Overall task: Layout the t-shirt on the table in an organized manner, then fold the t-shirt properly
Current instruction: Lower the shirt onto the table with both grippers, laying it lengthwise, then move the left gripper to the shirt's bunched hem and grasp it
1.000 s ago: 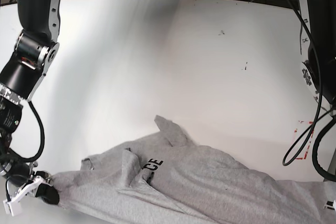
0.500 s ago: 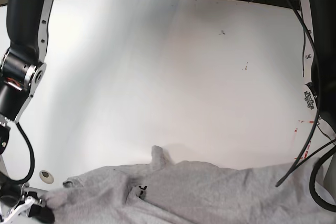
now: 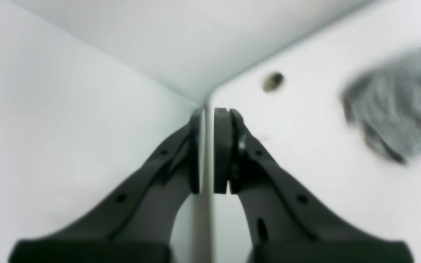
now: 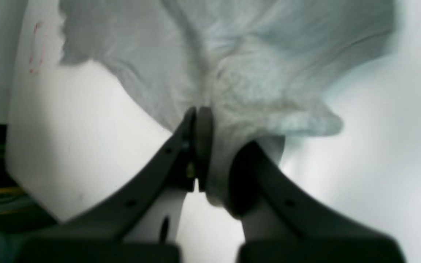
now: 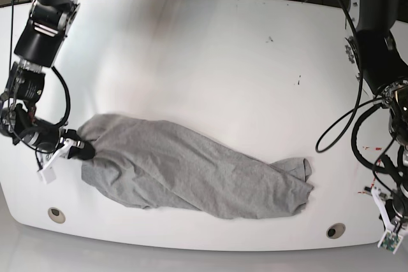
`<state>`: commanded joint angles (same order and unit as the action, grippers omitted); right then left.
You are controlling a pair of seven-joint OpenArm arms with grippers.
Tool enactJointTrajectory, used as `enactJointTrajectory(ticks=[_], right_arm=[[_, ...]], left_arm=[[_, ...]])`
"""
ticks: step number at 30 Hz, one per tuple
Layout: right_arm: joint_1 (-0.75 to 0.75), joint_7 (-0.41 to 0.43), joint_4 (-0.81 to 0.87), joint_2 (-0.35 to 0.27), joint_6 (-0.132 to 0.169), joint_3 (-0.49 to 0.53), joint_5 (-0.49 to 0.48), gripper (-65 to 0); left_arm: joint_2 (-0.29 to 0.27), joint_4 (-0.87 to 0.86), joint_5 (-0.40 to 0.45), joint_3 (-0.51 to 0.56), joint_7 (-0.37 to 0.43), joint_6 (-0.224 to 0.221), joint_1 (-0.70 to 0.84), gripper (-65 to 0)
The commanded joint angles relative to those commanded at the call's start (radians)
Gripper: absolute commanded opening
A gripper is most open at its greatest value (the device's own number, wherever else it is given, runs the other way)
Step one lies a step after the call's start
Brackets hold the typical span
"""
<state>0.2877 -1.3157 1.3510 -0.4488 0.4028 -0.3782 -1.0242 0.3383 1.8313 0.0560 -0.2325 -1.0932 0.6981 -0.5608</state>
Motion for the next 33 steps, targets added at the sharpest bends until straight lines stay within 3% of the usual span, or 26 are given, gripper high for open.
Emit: enactJointTrajectory(ticks=[6, 13, 23, 25, 29, 31, 32, 33], right_arm=[[-0.129, 0.006, 0.000, 0.038, 0.000, -0.002, -0.014, -64.9], [-0.172, 0.006, 0.028, 0.057, 0.000, 0.002, -0.014, -64.9], [-0.230, 0.006, 0.092, 0.060, 0.000, 0.002, -0.012, -64.9], [-0.236, 0.006, 0.094, 0.060, 0.000, 0.002, -0.012, -64.9], [-0.255, 0.006, 0.094, 0.060, 0.000, 0.002, -0.012, -64.9], [-0.258, 0.006, 0.094, 0.060, 0.000, 0.002, -0.012, -64.9], [-0.258, 0.006, 0.094, 0.060, 0.000, 0.002, -0.012, -64.9], [-0.259, 0.006, 0.094, 0.060, 0.000, 0.002, -0.012, -64.9]], left_arm=[[-0.054, 0.000, -0.002, -0.078, 0.003, 0.000, 0.153, -61.9], [-0.123, -0.003, -0.002, -0.095, 0.005, 0.000, 0.269, -61.9], [-0.261, -0.020, 0.000, -0.087, 0.006, 0.000, 0.318, -61.5], [-0.278, -0.041, 0.003, -0.061, 0.012, 0.000, 0.311, -59.0], [-0.295, -0.095, 0.008, -0.015, 0.083, 0.000, 0.308, -47.7], [-0.301, -0.133, 0.008, -0.003, 0.149, 0.000, 0.305, -37.1], [-0.307, -0.144, 0.008, -0.002, 0.163, -0.005, 0.304, -34.8], [-0.322, -0.169, 0.008, 0.003, 0.199, -0.042, 0.293, -28.9]])
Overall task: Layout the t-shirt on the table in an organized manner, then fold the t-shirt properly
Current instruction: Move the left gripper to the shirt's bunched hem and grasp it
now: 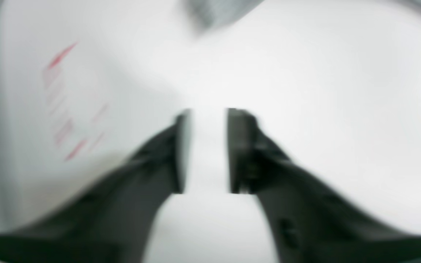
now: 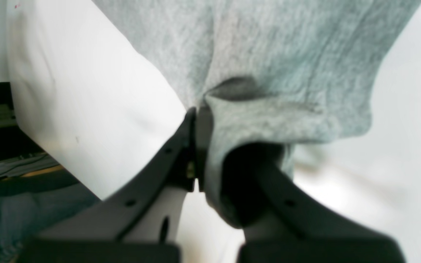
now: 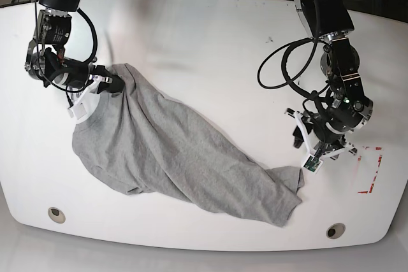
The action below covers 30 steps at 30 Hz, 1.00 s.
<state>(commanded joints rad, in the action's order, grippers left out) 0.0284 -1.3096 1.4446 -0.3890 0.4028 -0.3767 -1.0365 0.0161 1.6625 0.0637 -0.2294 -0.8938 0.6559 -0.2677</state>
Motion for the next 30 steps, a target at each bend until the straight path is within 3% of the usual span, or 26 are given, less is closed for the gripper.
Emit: enactJointTrajectory(ticks=[3, 6, 12, 23, 30], right_arm=[[0.000, 0.000, 0.000, 0.000, 0.000, 0.000, 0.000, -64.9], [-0.003, 0.000, 0.000, -0.002, 0.000, 0.000, 0.000, -64.9], [-0.012, 0.000, 0.017, -0.002, 0.000, 0.000, 0.002, -64.9], [-0.032, 0.002, 0.046, 0.003, 0.000, 0.000, 0.002, -64.9], [-0.034, 0.002, 0.046, 0.006, 0.000, -0.002, 0.002, -64.9]], left_arm=[[-0.012, -0.057, 0.000, 0.003, 0.061, -0.074, -0.032, -21.3], [-0.014, -0.109, 0.000, 0.005, 0.135, -0.106, -0.051, -19.7], [-0.014, -0.233, -0.002, 0.018, 0.230, -0.109, -0.086, -19.6], [-0.012, -0.310, -0.002, 0.236, 0.396, -0.117, -0.051, -20.0], [-0.049, -0.374, -0.006, 0.281, 0.431, -0.255, -0.049, -19.5]])
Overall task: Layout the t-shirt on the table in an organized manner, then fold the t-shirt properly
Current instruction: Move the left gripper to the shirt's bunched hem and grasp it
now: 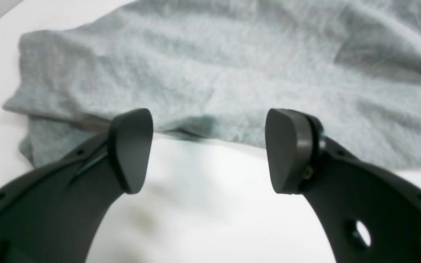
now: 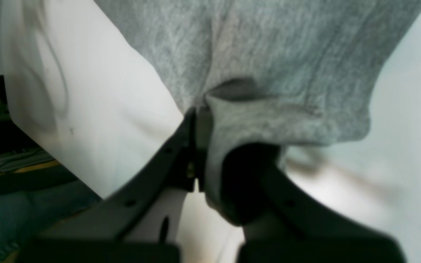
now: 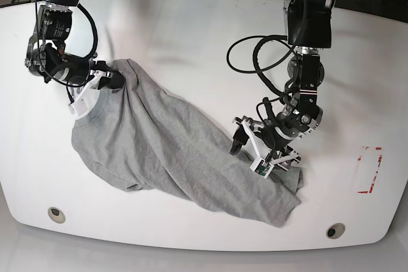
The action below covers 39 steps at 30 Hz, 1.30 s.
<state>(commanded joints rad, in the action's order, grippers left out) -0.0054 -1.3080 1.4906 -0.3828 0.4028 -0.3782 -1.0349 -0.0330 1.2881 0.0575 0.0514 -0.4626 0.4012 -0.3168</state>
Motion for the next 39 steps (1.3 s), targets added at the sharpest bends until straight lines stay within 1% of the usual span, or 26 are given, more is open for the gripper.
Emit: enactJointTrajectory(ticks=[1, 2, 6, 8, 11, 15, 19, 21, 25, 32, 35, 39], right_arm=[[0.000, 0.000, 0.000, 0.000, 0.000, 0.000, 0.000, -64.9], [0.000, 0.000, 0.000, 0.000, 0.000, 0.000, 0.000, -64.9], [0.000, 0.000, 0.000, 0.000, 0.000, 0.000, 0.000, -64.9], [0.000, 0.000, 0.000, 0.000, 0.000, 0.000, 0.000, -64.9], [0.000, 0.000, 0.000, 0.000, 0.000, 0.000, 0.000, -64.9], [0.000, 0.000, 0.000, 0.000, 0.000, -0.002, 0.000, -64.9], [0.000, 0.000, 0.000, 0.000, 0.000, -0.002, 0.000, -64.9], [0.000, 0.000, 0.000, 0.000, 0.000, -0.002, 0.000, -64.9], [0.000, 0.000, 0.000, 0.000, 0.000, -0.002, 0.000, -64.9], [0.000, 0.000, 0.000, 0.000, 0.000, -0.002, 0.000, -64.9], [-0.002, 0.000, 0.000, 0.000, 0.000, -0.002, 0.000, -64.9], [-0.002, 0.000, 0.000, 0.000, 0.000, -0.002, 0.000, -64.9]], left_arm=[[-0.005, -0.009, 0.000, -0.005, 0.000, -0.008, -0.002, -19.5], [-0.015, -0.034, 0.000, -0.018, 0.000, -0.026, -0.005, -19.5], [-0.038, -0.087, 0.000, -0.055, 0.002, -0.052, -0.023, -19.5], [-0.057, -0.121, -0.002, -0.083, 0.011, -0.074, -0.026, -19.5], [-0.074, -0.149, -0.002, -0.107, 0.041, -0.106, -0.026, -19.5], [-0.081, -0.195, -0.002, -0.114, 0.078, -0.126, -0.028, -19.5], [-0.098, -0.273, -0.003, -0.124, 0.118, -0.164, -0.048, -19.5], [-0.101, -0.308, -0.003, -0.143, 0.138, -0.173, -0.061, -19.3], [-0.123, -0.399, -0.003, -0.184, 0.175, -0.173, -0.092, -19.3], [-0.124, -0.505, -0.005, -0.226, 0.219, -0.169, -0.141, -19.3], [-0.124, -0.532, -0.032, -0.226, 0.222, -0.169, -0.155, -19.3], [-0.124, -0.560, -0.106, -0.221, 0.222, -0.169, -0.166, -19.3]])
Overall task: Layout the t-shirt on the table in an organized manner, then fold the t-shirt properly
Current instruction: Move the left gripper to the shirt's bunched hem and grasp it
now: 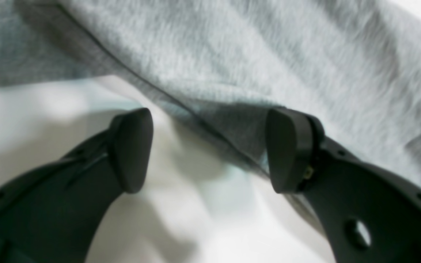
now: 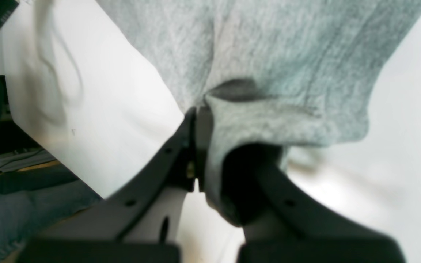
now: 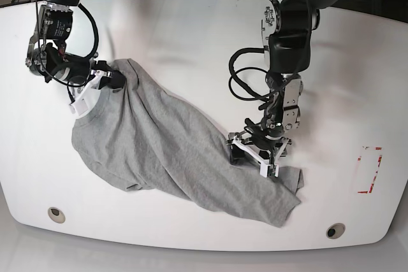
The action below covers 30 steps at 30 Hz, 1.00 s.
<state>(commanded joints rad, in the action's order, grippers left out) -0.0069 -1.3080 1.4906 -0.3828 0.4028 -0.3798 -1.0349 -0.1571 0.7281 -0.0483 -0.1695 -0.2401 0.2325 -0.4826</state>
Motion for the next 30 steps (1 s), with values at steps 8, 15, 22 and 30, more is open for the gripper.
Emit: enactJointTrajectory(ticks=[8, 15, 22, 30], right_arm=[[0.000, 0.002, 0.000, 0.000, 0.000, -0.002, 0.000, -64.9], [0.000, 0.002, 0.000, 0.000, 0.000, -0.002, 0.000, -64.9], [0.000, 0.002, 0.000, 0.000, 0.000, -0.003, 0.000, -64.9], [0.000, 0.002, 0.000, 0.000, 0.000, -0.003, 0.000, -64.9]], left_arm=[[0.000, -0.037, -0.041, 0.029, 0.000, 0.000, -0.023, -20.4], [0.000, -0.038, -0.043, 0.086, 0.000, 0.000, -0.025, -46.4], [0.000, -0.054, -0.043, 0.086, -0.002, 0.002, -0.046, -52.3], [0.000, -0.048, -0.044, 0.081, -0.003, 0.058, -0.044, -61.9]])
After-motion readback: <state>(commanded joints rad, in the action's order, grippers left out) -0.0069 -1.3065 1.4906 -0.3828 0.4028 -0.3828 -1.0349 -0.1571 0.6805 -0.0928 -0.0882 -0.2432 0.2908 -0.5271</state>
